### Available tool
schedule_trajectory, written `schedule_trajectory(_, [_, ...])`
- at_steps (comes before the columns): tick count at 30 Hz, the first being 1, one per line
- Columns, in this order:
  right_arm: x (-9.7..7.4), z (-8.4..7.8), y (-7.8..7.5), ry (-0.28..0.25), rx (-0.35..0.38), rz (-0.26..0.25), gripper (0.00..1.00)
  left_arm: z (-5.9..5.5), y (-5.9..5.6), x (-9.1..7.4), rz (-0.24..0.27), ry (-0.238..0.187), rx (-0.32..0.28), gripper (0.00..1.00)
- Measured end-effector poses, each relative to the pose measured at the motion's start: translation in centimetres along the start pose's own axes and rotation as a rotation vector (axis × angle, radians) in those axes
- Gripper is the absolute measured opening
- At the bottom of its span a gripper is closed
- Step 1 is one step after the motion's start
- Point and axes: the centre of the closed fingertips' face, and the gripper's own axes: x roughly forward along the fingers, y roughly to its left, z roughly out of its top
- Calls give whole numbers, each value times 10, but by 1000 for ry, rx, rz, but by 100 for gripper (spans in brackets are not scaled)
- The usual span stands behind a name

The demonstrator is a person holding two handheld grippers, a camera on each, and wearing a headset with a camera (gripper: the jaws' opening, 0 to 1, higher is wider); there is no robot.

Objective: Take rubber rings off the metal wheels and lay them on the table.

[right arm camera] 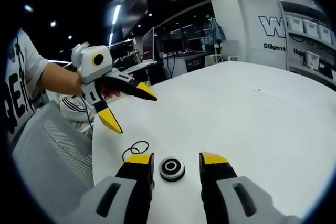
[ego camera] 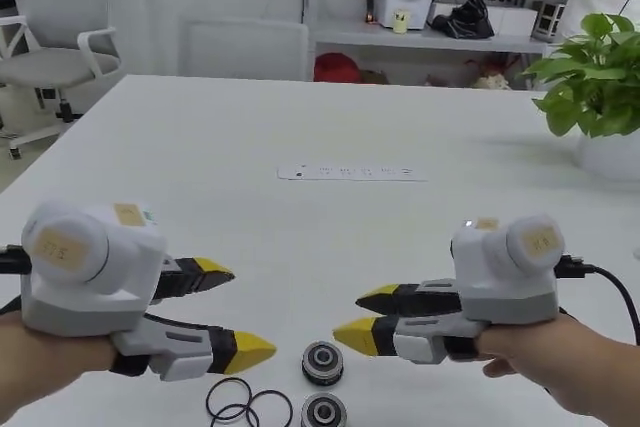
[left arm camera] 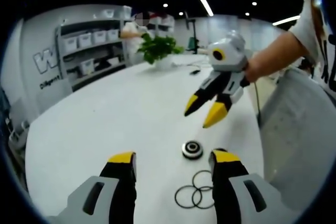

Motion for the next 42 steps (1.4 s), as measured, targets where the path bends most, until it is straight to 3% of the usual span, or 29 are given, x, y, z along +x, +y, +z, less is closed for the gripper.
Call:
schedule_trajectory(15, [-2,-24,-10,38,-7,-10,31,-5,0,17,-21,0,-23,59])
schedule_trajectory(24, [2,-32,-10,45,-7,-4,30,-8,-4,26,-31,-7,-61,59])
schedule_trajectory(42, [16,-51,-5,82,-24,37,25,-20,-10,47,-64,20,-57,51])
